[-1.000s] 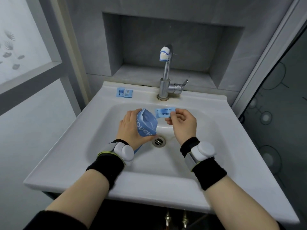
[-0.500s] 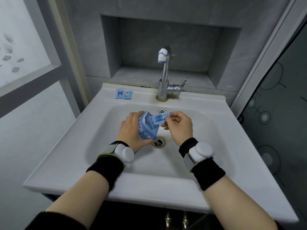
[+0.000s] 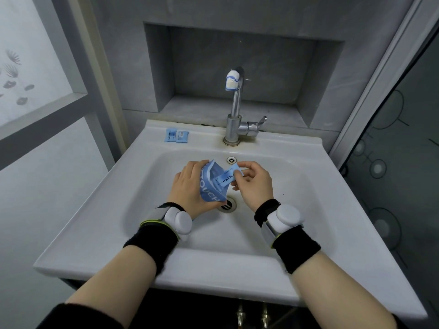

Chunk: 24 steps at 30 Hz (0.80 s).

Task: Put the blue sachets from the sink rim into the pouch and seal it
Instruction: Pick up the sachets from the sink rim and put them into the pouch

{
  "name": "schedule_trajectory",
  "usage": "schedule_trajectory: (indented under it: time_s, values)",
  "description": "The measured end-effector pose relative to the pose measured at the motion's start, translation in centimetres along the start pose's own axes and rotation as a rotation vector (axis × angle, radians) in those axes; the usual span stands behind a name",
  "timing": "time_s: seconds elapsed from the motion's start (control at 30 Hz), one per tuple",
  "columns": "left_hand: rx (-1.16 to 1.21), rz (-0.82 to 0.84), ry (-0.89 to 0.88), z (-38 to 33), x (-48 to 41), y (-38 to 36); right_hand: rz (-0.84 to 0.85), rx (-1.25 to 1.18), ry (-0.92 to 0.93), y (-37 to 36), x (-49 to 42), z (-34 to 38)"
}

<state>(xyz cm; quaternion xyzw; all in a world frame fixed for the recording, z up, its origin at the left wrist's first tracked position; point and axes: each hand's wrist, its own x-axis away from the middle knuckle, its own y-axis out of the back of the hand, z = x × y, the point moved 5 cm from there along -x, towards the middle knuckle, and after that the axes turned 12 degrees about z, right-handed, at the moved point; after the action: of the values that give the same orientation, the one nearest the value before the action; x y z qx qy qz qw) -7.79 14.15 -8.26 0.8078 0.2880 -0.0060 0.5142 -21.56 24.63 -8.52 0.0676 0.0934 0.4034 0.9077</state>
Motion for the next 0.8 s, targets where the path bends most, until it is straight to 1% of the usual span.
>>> schedule_trajectory:
  time_s: [0.2, 0.3, 0.5, 0.6, 0.8]
  values:
    - [-0.036, 0.011, -0.009, -0.5, 0.0, 0.1, 0.037, 0.057, 0.022, -0.3, 0.0, 0.2]
    - [-0.040, 0.012, -0.009, -0.5, 0.1, 0.1, 0.034, 0.060, 0.067, -0.4, 0.1, 0.5]
    - [-0.088, 0.001, -0.052, -1.0, -0.1, 0.3, 0.087, 0.124, 0.122, -1.0, 0.4, 1.0]
    - [-0.107, 0.003, -0.064, -1.3, -0.2, 0.3, 0.078, 0.122, 0.150, -1.0, 0.6, 1.4]
    - [-0.093, -0.011, -0.064, -1.2, -0.1, 0.5, 0.098, 0.113, 0.118, -1.0, 0.6, 1.3]
